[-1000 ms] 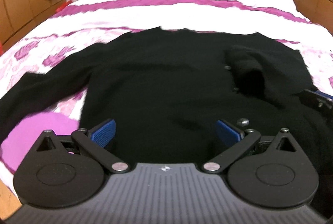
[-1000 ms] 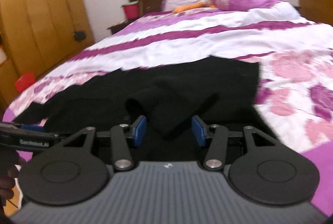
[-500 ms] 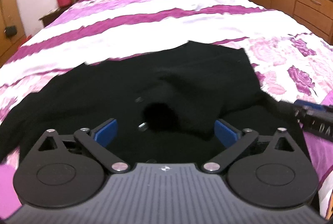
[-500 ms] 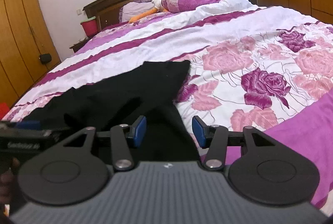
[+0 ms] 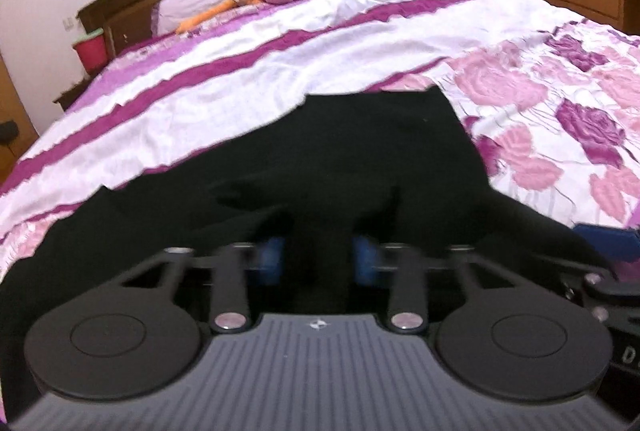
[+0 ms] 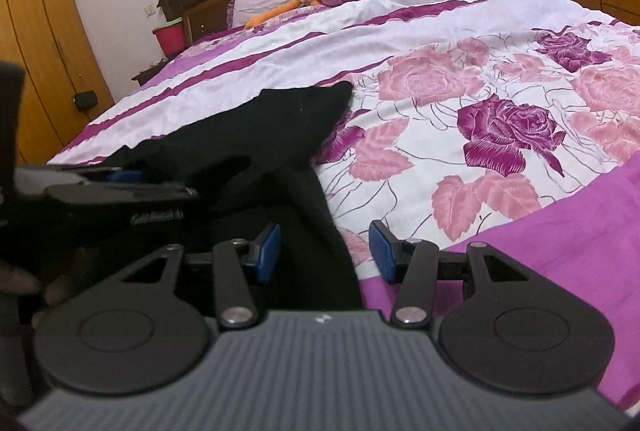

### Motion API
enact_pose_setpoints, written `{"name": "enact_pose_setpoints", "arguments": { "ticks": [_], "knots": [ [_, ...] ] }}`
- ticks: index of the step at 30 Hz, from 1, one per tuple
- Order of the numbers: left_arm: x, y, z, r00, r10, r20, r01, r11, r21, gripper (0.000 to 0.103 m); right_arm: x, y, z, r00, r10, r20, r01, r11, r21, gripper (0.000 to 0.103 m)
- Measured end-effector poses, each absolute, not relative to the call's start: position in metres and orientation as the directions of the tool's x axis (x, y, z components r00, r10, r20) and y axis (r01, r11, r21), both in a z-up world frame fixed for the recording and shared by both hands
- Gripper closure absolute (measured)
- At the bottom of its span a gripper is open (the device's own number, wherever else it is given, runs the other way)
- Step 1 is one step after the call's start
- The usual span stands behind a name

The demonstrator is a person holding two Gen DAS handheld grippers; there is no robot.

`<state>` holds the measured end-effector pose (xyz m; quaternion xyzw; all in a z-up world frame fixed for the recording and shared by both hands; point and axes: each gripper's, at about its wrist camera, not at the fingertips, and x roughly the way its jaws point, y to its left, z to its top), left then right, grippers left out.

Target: Fold small clothes

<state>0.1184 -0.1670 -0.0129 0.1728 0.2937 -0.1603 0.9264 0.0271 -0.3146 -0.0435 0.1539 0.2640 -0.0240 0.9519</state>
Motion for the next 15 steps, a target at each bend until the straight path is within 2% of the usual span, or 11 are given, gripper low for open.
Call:
{"name": "enact_pose_setpoints", "arguments": {
  "ticks": [3,10,15],
  "knots": [
    [0.124,-0.153,-0.003,0.781,-0.212,-0.588,0.376,0.911,0.171,0.087,0.028,-0.313,-0.045,0.862,0.032,-0.506,0.121,0.956,0.267,0.053],
    [0.125,-0.095,0.028,0.835,-0.170,-0.524,0.255,0.962,0.094,0.088,0.029,-0.315,-0.047,0.864,0.034,-0.502,0.121,0.954,0.273,0.053],
    [0.132,-0.046,0.032,0.824,-0.155,-0.545,0.197,0.980,0.019,0.086,0.029,-0.312,-0.046,0.862,0.024,-0.506,0.127,0.957,0.262,0.053]
  ]
}}
